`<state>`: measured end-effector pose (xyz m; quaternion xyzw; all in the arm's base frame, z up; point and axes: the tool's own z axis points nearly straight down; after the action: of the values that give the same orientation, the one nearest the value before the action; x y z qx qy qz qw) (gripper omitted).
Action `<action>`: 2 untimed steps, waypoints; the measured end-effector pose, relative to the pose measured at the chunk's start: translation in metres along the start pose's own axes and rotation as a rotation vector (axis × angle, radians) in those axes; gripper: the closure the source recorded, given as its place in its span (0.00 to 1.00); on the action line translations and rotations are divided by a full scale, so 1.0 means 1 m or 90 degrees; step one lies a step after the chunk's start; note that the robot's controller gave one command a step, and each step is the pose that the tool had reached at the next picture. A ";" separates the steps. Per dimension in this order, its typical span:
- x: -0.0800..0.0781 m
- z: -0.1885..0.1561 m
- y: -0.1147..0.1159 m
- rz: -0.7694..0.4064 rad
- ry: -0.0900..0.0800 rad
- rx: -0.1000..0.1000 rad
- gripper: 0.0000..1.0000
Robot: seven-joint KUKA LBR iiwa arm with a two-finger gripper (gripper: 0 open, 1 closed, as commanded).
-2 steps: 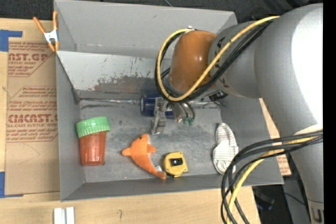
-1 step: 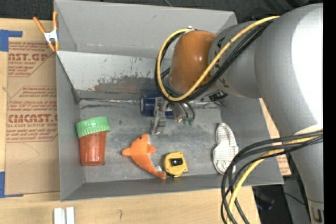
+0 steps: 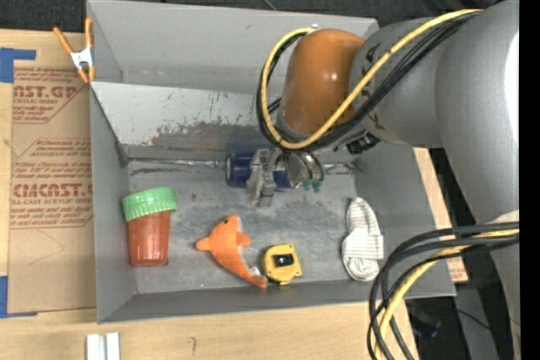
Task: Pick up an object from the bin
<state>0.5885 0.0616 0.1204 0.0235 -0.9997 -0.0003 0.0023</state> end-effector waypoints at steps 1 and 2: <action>-0.004 -0.040 0.001 0.000 -0.005 0.000 1.00; 0.014 -0.039 0.044 -0.074 -0.005 0.001 1.00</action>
Offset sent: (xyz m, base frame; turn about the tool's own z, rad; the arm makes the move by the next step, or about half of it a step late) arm -0.0255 0.0626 0.0390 -0.1508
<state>0.5731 0.1047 0.1598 0.0812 -0.9967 0.0004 -0.0014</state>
